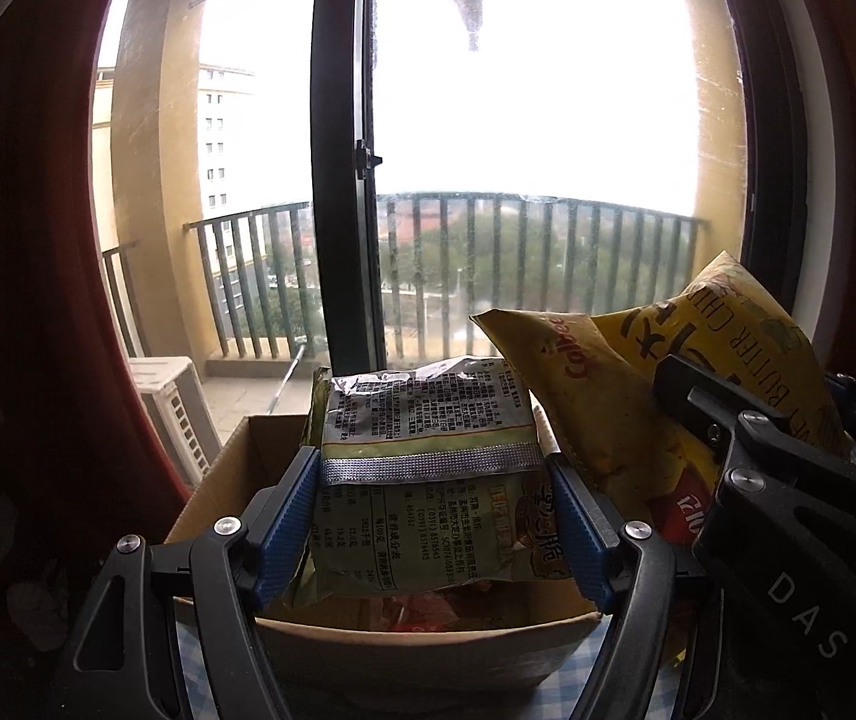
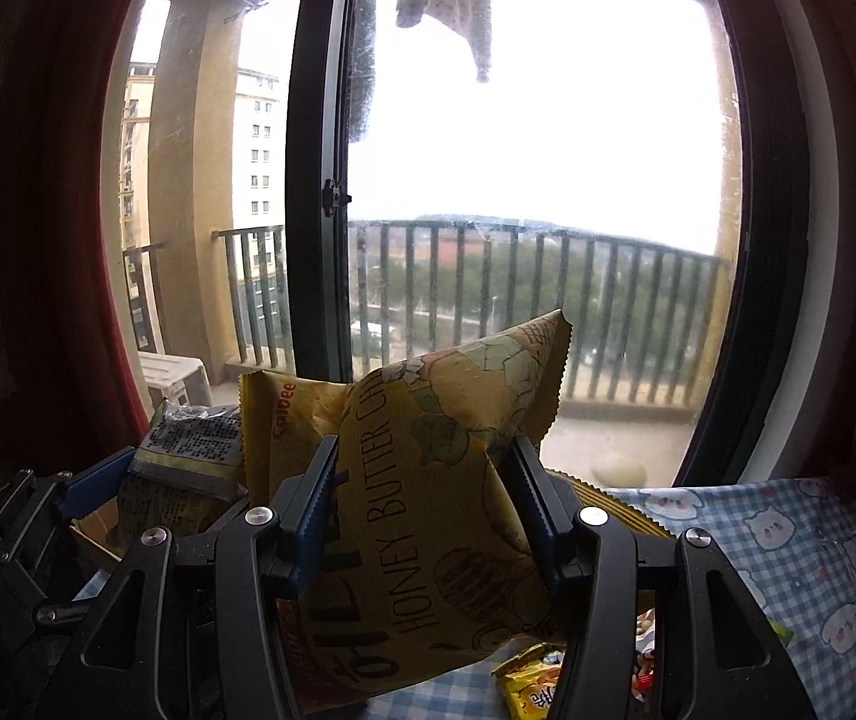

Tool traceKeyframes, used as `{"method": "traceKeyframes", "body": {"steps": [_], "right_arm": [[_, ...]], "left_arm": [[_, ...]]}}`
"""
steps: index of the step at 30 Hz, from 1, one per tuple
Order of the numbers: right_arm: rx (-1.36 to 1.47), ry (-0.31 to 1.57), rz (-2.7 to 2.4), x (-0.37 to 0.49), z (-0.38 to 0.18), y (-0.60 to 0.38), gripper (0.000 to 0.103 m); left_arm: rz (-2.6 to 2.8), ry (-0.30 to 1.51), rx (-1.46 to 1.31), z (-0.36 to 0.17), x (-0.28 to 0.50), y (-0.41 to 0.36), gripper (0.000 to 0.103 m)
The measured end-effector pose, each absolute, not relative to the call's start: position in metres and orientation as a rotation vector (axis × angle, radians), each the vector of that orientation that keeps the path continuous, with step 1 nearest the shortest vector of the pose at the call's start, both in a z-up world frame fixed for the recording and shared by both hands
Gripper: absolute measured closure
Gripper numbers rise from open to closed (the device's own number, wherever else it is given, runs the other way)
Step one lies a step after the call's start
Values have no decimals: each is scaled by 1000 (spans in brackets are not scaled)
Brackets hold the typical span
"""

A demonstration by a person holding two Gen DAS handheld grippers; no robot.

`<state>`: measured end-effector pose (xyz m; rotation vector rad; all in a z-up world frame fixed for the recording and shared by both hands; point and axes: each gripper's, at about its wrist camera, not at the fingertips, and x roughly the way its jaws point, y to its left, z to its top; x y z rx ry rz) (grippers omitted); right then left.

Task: Organize snacks
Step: 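Lift both held packets and carry them over the cardboard box, then lower both packets into the box and open both tools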

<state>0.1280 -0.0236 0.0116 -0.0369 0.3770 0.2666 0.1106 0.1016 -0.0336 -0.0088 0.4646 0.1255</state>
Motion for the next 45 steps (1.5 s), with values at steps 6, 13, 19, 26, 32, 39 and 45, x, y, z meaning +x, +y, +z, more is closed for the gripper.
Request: {"method": "traceKeyframes", "body": {"steps": [6,13,19,26,32,39,45], "right_arm": [[-17,419,316,147,5,1,46],[-3,472,366,170,-8,37,46],[36,527,418,185,-20,60,46],[44,607,401,207,-36,74,44],[-43,647,402,215,-42,86,16],[-22,596,413,204,-30,78,0],[3,612,423,194,-22,59,0]], "left_arm": [[168,499,-16,-41,120,120,29],[239,546,-14,-52,128,145,29],[259,605,-65,-63,135,169,28],[266,619,-47,-61,139,165,26],[271,658,-59,-65,146,181,11],[262,629,-88,-54,132,184,7],[235,589,-51,-45,121,167,2]]}}
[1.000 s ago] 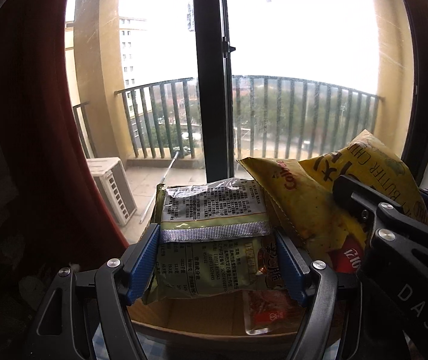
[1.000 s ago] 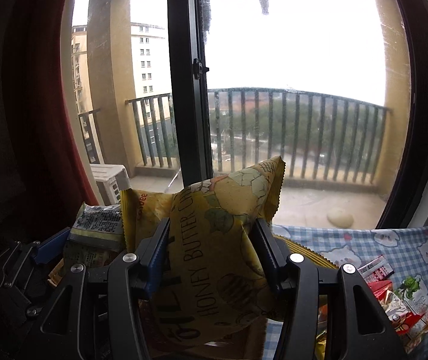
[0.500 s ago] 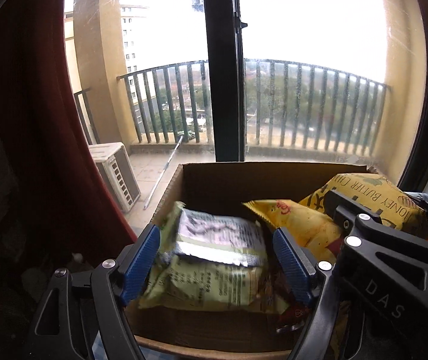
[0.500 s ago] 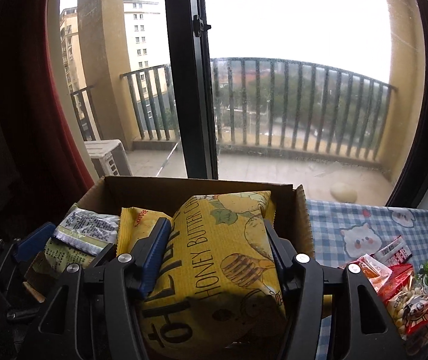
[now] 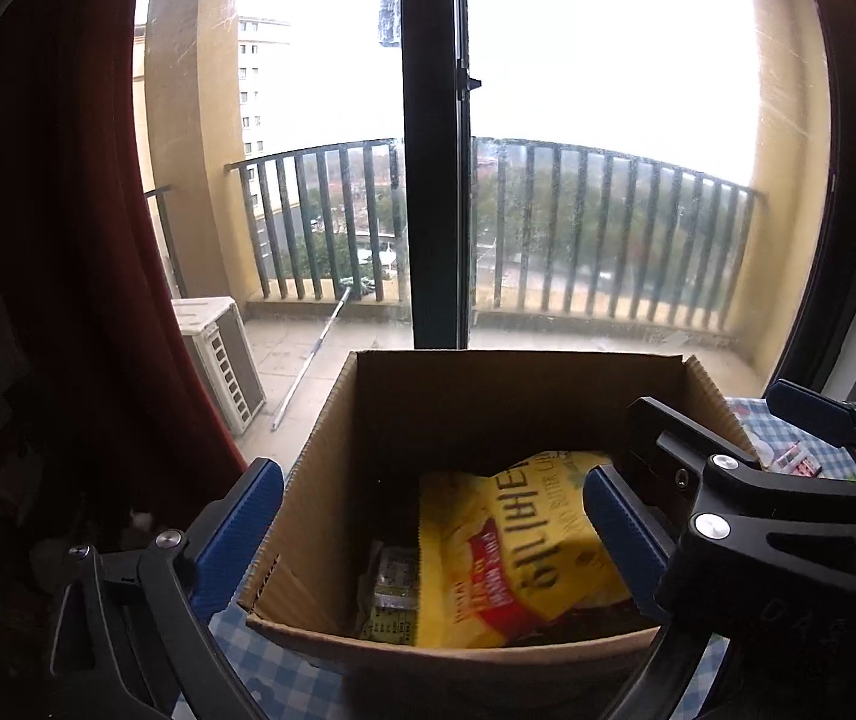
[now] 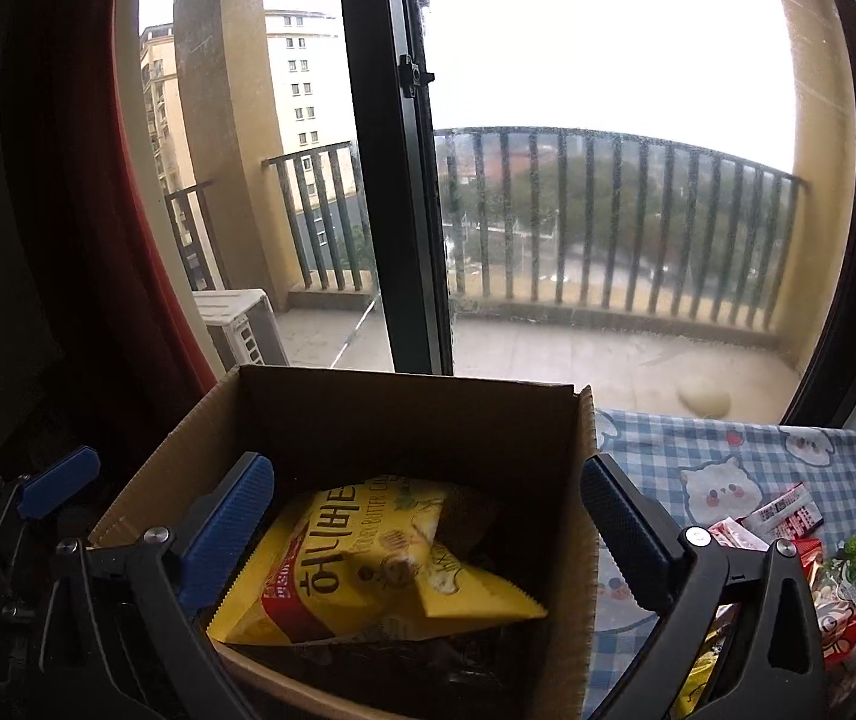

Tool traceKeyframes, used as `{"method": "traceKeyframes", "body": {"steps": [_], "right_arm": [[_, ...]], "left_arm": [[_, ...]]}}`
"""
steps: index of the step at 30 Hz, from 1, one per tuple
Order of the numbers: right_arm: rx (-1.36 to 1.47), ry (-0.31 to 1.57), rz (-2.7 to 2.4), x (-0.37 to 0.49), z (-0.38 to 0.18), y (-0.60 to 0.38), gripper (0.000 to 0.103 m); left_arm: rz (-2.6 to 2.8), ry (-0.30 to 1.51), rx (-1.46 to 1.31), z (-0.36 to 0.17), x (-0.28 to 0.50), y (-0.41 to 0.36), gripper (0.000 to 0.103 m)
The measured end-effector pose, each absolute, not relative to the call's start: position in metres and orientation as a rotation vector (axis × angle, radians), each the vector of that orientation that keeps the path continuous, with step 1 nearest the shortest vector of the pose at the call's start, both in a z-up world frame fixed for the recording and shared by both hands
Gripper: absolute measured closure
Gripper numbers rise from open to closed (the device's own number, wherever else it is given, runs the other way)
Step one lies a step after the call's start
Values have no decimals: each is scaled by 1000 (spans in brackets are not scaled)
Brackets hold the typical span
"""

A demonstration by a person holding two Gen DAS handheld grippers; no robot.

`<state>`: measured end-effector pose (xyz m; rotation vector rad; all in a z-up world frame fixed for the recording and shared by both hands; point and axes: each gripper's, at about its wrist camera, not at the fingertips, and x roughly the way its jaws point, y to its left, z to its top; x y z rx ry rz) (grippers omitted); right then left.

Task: Organize snacks
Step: 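Lower both packets into the box and open both tools, then move both tools back over the remaining snack packets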

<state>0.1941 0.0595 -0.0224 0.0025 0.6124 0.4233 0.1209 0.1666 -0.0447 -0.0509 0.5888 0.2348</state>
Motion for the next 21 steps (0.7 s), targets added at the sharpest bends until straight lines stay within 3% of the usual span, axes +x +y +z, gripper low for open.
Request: {"method": "traceKeyframes", "body": {"steps": [21], "right_arm": [[24,552,281,120,-18,-82,0]], "left_arm": [[75,532,-54,-39,73,48,2]]}}
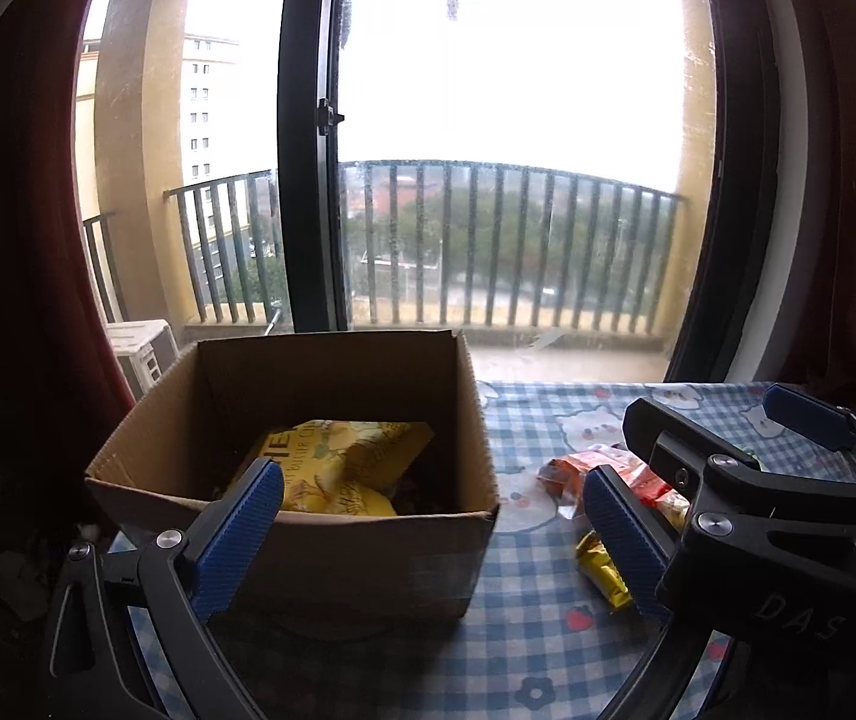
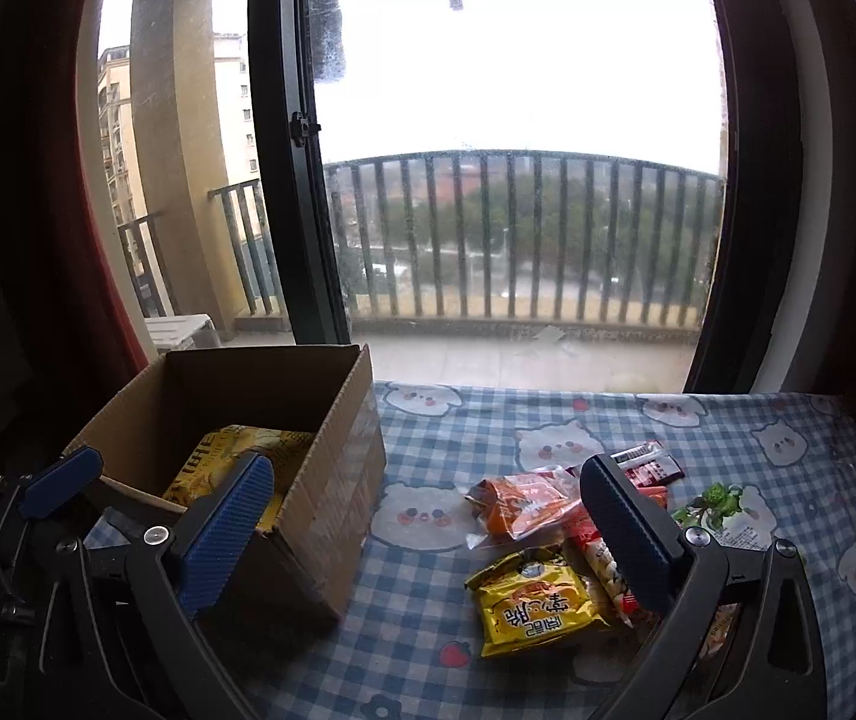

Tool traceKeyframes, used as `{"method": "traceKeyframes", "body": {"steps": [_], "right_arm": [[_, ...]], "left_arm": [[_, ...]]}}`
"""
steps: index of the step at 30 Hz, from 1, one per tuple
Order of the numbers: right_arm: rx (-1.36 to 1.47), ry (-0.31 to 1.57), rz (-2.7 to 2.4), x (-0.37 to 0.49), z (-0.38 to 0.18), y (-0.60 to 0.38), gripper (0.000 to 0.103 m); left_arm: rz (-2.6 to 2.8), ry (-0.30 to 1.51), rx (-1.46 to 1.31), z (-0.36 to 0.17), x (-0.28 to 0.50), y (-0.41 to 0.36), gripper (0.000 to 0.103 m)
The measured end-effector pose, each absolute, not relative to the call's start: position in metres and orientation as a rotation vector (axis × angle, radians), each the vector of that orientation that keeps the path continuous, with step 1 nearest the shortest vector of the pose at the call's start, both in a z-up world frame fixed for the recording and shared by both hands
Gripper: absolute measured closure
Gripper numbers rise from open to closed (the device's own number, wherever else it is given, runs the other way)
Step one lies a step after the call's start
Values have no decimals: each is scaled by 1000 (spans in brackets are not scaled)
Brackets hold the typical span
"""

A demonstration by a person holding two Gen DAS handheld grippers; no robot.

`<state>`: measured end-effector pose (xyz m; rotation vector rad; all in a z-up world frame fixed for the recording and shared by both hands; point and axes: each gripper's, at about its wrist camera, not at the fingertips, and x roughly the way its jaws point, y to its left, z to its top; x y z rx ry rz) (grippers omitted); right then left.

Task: Organize snacks
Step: 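Move both tools back over the remaining snack packets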

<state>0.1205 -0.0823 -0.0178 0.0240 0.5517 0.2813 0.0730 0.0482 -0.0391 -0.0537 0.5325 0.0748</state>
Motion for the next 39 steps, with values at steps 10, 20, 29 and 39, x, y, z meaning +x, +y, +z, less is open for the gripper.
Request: {"method": "traceKeyframes", "body": {"steps": [10,20,29,39], "right_arm": [[28,544,242,100,-33,-148,0],[28,554,243,94,-61,-185,0],[40,606,228,113,-87,-205,0],[63,681,209,159,-121,-217,0]], "left_arm": [[21,539,-46,-57,68,-11,2],[-32,597,-41,-89,82,-50,3],[-41,660,-30,-119,111,-71,3],[-32,803,-30,-156,167,-82,5]]}}
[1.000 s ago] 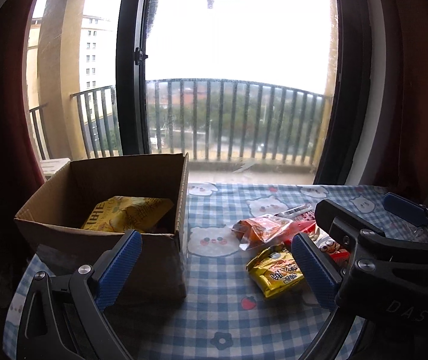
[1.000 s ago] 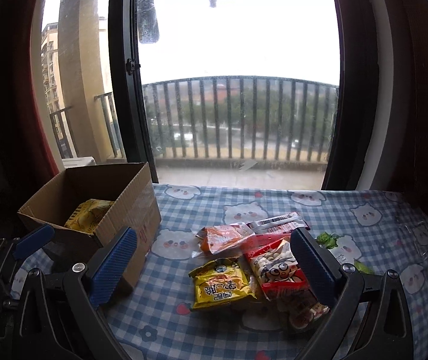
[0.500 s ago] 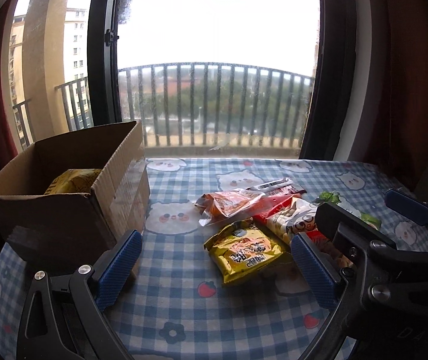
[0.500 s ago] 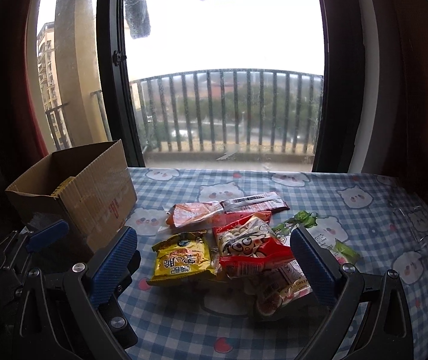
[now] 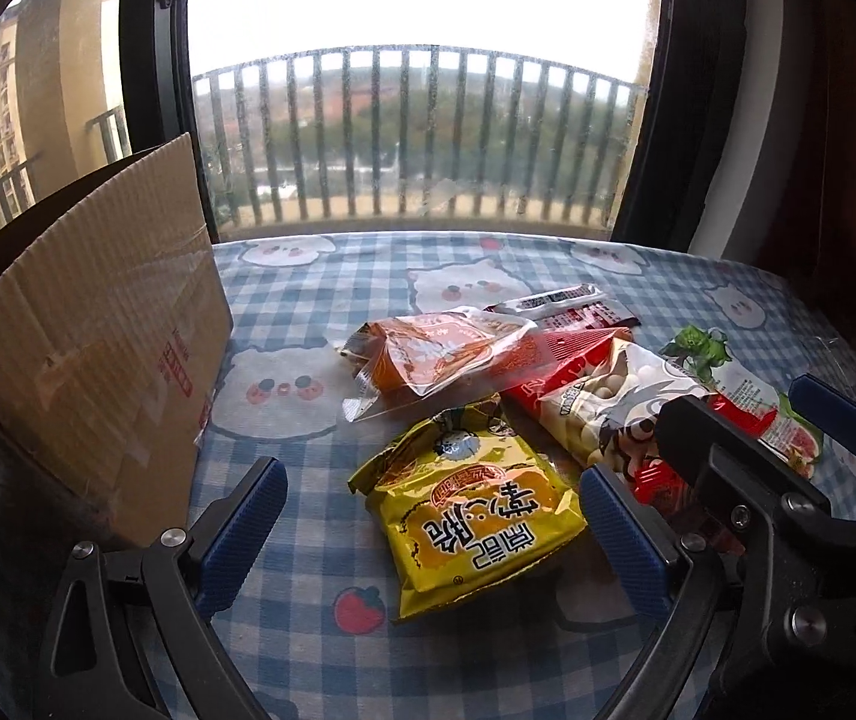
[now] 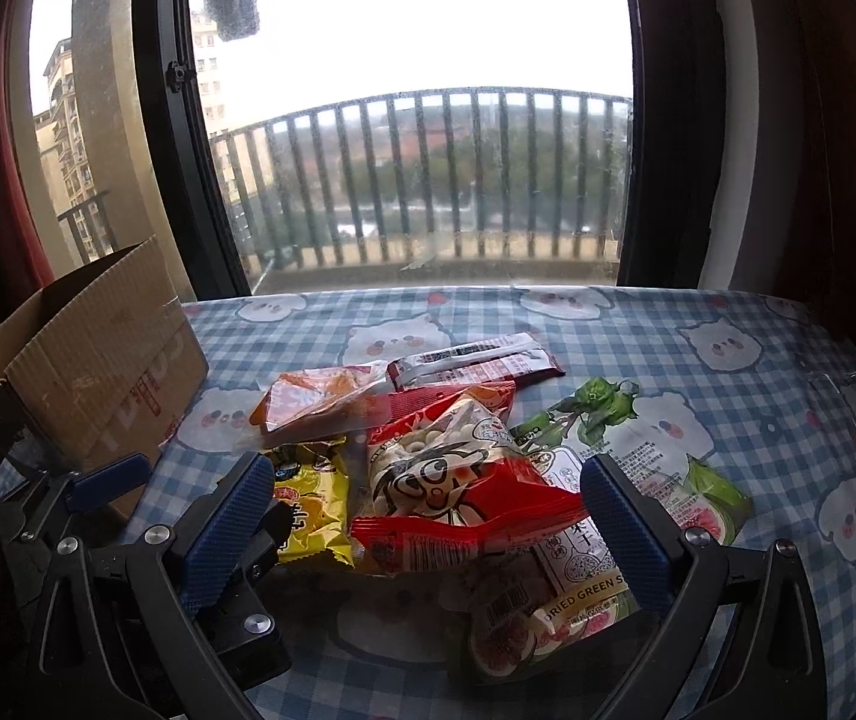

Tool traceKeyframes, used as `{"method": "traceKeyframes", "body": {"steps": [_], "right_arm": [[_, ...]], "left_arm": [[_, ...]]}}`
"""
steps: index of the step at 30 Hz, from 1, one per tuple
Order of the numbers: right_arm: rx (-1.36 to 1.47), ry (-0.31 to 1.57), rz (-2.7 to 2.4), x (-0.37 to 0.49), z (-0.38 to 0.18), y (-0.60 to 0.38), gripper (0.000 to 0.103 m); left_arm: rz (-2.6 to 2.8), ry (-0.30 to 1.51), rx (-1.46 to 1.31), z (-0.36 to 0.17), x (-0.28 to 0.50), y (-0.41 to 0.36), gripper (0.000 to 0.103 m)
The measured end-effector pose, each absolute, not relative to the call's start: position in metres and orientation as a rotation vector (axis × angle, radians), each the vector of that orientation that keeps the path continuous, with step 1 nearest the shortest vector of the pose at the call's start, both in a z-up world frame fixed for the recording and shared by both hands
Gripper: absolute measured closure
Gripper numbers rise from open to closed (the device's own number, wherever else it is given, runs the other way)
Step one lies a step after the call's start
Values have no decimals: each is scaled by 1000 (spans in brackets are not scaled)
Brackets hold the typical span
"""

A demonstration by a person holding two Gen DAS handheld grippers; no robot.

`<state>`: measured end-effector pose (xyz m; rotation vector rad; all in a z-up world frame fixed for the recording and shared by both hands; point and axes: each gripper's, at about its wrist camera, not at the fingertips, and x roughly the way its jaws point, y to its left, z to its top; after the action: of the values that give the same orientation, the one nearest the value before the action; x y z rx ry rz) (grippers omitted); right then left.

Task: Organize snacks
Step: 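Move both tools back over the remaining snack packets, then grasp the red cartoon-boy snack bag with the right tool while the left tool grasps the yellow chip bag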

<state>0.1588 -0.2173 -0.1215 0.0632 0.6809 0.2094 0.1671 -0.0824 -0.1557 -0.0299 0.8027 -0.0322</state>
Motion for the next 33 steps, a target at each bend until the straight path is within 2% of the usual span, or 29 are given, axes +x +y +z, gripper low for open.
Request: {"method": "traceKeyframes", "body": {"steps": [10,13,21,33], "right_arm": [[44,728,233,198,-133,-223,0],[27,747,222,204,-141,-223,0],[35,804,226,211,-159,-220,0],[-51,833,184,215,-170,-204,0]], "left_arm": [[-9,881,-45,-176,205,-99,5],[-8,931,-37,-188,213,-99,13],[-1,925,-3,-195,209,-99,16],[6,977,-10,-203,195,-80,14]]}}
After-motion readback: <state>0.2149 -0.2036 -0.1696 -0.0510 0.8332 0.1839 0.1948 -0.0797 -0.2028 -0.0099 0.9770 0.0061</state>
